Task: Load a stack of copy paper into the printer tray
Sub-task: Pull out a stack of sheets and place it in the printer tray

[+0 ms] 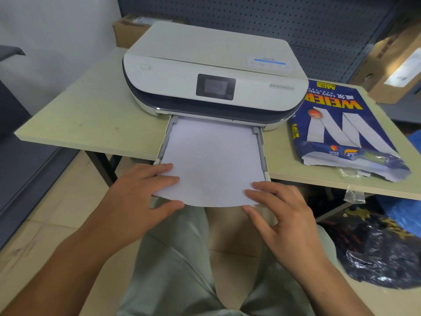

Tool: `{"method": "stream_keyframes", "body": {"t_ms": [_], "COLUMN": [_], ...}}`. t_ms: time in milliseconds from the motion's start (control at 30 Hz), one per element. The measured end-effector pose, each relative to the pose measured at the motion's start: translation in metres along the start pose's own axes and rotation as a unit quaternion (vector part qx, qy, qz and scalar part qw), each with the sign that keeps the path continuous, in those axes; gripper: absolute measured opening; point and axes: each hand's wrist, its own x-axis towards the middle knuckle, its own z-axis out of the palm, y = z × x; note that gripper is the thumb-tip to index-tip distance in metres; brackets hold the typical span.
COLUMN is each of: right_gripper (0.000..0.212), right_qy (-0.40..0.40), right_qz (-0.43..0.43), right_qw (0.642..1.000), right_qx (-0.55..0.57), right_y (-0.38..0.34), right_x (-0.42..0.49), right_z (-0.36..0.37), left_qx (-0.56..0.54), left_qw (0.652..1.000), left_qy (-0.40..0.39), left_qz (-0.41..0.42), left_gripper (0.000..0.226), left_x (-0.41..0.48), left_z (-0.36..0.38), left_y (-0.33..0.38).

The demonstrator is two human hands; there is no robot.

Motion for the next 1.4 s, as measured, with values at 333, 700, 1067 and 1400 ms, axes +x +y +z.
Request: {"method": "stream_keyframes", "body": {"t_ms": [333, 700, 1067, 1400], "right_gripper": [0.027, 0.025, 0.032, 0.058], "right_qy": [-0.011, -0.007, -0.043, -0.075], "right_qz": [-0.009, -0.003, 0.046, 0.118], "right_qw": [0.999, 1.000, 0.998, 0.990], "right_qx": [-0.029, -0.019, -0.016, -0.005], "right_y": [0.006, 0.011, 0.015, 0.013], "right_x": [0.010, 0.015, 0.027, 0.039], "right_z": [0.004, 0.007, 0.009, 0.005], "left_qx": [-0.006, 0.001, 0.004, -0.007], "left_qw": [1.000, 1.000, 0.998, 0.999], "left_qy": [-0.001, 0.006, 0.027, 0.012], "left_qz": [-0.004, -0.016, -0.048, -0.049], "left_gripper": [0.061, 0.049, 0.048, 0.045], "left_x": [0.009, 0.015, 0.025, 0.034], "left_z": [0.005, 0.011, 0.014, 0.012], "left_y": [-0.004, -0.009, -0.005, -0.012]}}
